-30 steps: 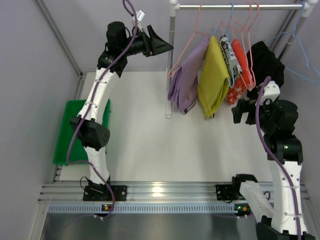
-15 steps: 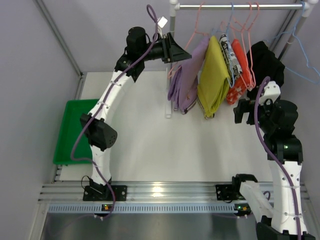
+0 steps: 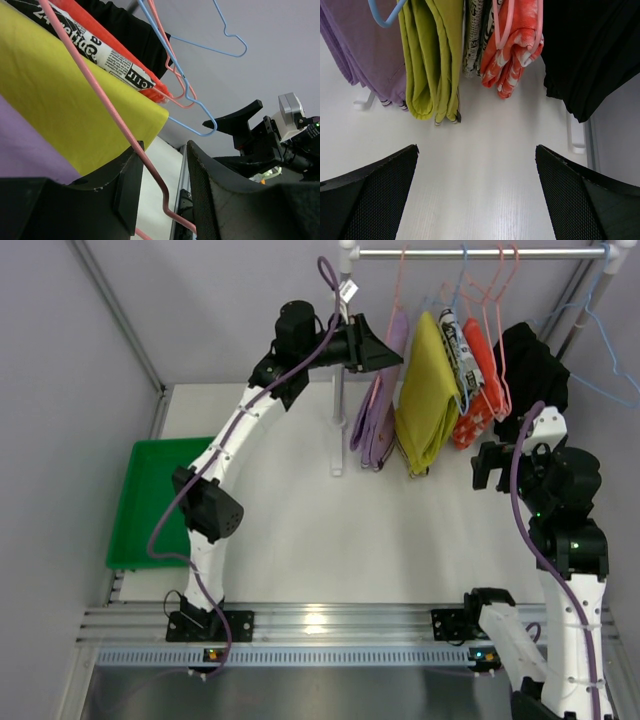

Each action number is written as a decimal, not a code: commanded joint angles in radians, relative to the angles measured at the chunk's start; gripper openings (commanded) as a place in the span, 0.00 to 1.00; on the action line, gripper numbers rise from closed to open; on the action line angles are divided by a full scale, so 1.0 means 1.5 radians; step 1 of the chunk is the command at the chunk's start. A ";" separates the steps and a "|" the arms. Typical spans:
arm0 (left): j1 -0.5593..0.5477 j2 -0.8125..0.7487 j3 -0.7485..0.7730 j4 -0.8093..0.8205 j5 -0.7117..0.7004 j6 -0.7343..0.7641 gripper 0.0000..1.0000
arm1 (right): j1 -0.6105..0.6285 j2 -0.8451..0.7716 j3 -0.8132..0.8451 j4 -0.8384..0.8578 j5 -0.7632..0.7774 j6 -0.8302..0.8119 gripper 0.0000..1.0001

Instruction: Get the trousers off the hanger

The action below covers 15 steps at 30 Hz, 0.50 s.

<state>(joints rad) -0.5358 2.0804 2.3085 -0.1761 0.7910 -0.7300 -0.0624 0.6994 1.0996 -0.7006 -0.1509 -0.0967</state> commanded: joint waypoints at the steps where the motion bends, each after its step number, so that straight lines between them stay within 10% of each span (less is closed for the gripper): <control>1: -0.002 0.014 0.038 0.063 -0.029 0.005 0.44 | -0.012 -0.006 0.000 -0.007 0.009 -0.006 0.99; 10: -0.002 0.025 0.033 0.153 -0.056 -0.012 0.03 | -0.012 -0.016 -0.005 -0.015 0.010 -0.013 0.99; 15: -0.002 0.019 0.033 0.183 -0.076 -0.008 0.00 | -0.012 -0.023 -0.013 -0.013 0.010 -0.014 1.00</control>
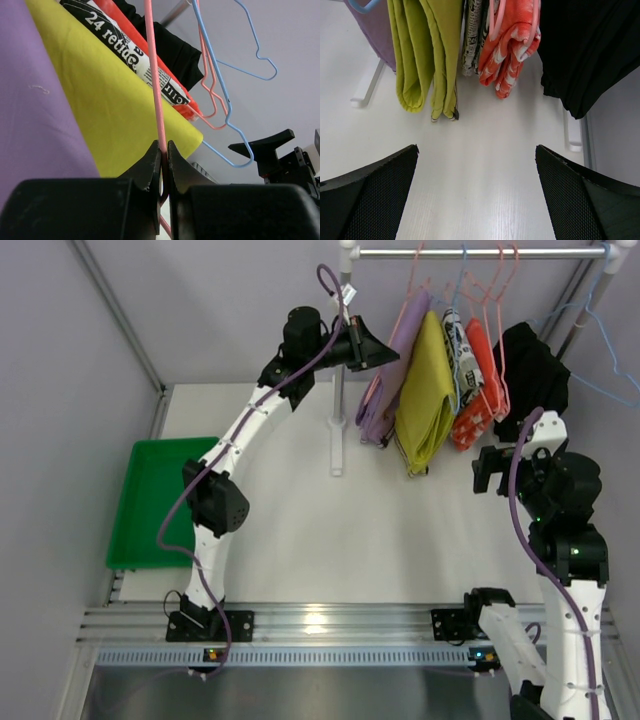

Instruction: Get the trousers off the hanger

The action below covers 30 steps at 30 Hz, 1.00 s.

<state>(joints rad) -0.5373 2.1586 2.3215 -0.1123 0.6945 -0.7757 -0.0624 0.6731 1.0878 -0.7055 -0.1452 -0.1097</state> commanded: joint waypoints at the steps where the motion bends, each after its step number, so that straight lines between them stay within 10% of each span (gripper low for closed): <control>1: -0.001 -0.034 0.024 0.146 -0.019 0.022 0.00 | -0.012 -0.006 -0.007 -0.009 0.006 -0.006 0.99; 30: -0.002 -0.161 0.031 0.146 -0.096 0.014 0.00 | -0.012 0.005 0.031 0.030 -0.041 0.015 0.99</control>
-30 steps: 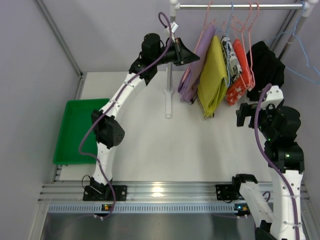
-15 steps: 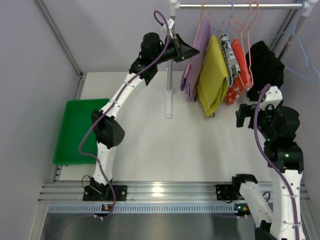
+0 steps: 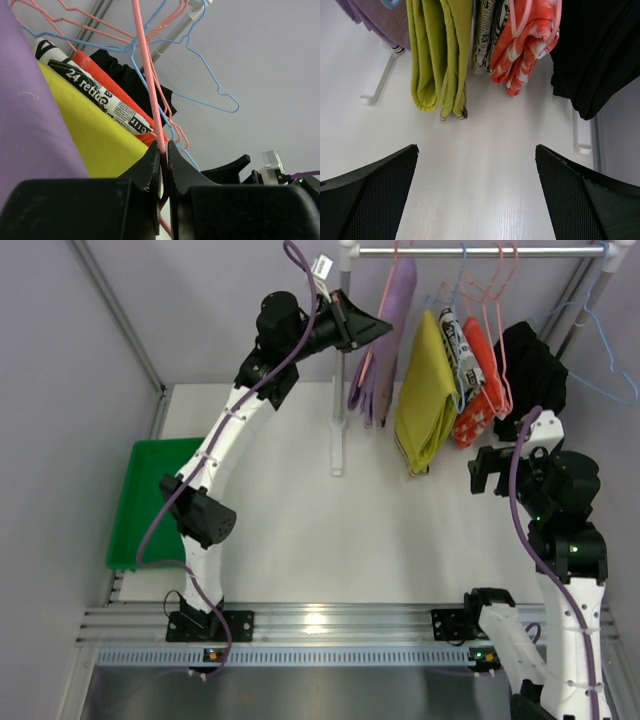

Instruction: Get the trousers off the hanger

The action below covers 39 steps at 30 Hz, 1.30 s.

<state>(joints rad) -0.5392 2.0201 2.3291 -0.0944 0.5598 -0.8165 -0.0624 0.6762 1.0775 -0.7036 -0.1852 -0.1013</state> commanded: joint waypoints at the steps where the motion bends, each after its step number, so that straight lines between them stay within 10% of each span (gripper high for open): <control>1: -0.002 -0.074 0.023 0.128 -0.004 0.042 0.00 | -0.012 0.003 0.040 0.028 -0.016 0.011 1.00; 21: -0.016 -0.359 -0.326 0.023 0.006 0.077 0.00 | 0.009 0.170 0.285 0.120 -0.233 0.312 0.93; 28: -0.029 -0.469 -0.450 0.007 -0.054 0.067 0.00 | 0.295 0.254 0.375 0.219 -0.069 0.391 0.86; 39: -0.027 -0.533 -0.472 -0.020 -0.096 0.116 0.00 | 0.474 0.453 0.511 0.272 -0.062 0.509 0.80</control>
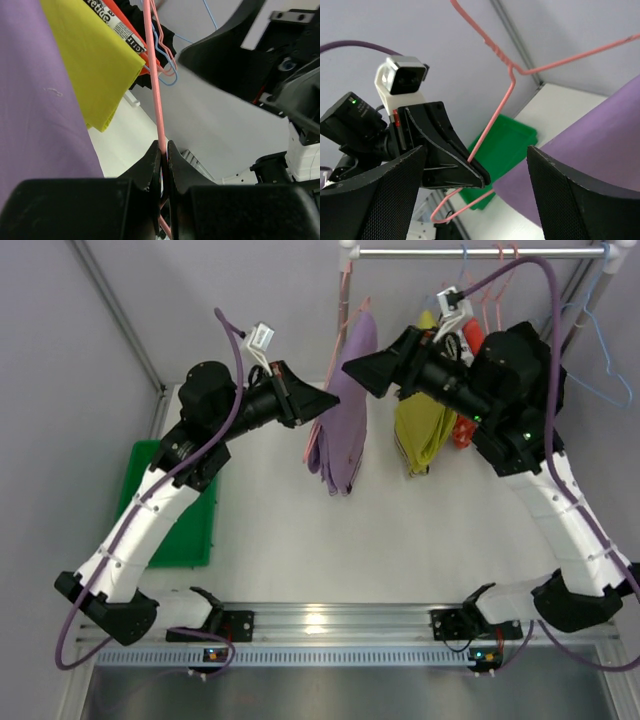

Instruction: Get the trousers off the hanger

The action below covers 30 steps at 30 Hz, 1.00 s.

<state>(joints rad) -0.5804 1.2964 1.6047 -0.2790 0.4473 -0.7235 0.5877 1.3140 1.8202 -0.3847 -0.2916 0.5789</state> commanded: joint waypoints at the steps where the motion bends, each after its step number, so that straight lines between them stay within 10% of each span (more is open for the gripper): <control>1: 0.000 -0.055 0.012 0.098 -0.024 0.064 0.00 | 0.056 0.035 0.015 0.063 0.009 0.067 0.80; 15: -0.001 -0.080 -0.010 0.075 -0.009 0.095 0.00 | 0.090 0.156 0.102 0.108 -0.007 0.177 0.62; 25: -0.001 -0.076 -0.030 0.081 -0.083 0.111 0.00 | 0.094 0.150 0.065 0.129 -0.024 0.237 0.01; 28: -0.001 -0.069 -0.023 0.072 -0.091 0.122 0.00 | 0.089 0.145 0.059 0.128 -0.027 0.256 0.00; 30: -0.001 -0.075 -0.023 0.056 -0.120 0.153 0.29 | 0.075 0.141 0.062 0.131 -0.034 0.269 0.00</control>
<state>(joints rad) -0.5846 1.2110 1.5459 -0.3183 0.3622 -0.5716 0.6991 1.5616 1.9079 -0.2745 -0.2871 0.9348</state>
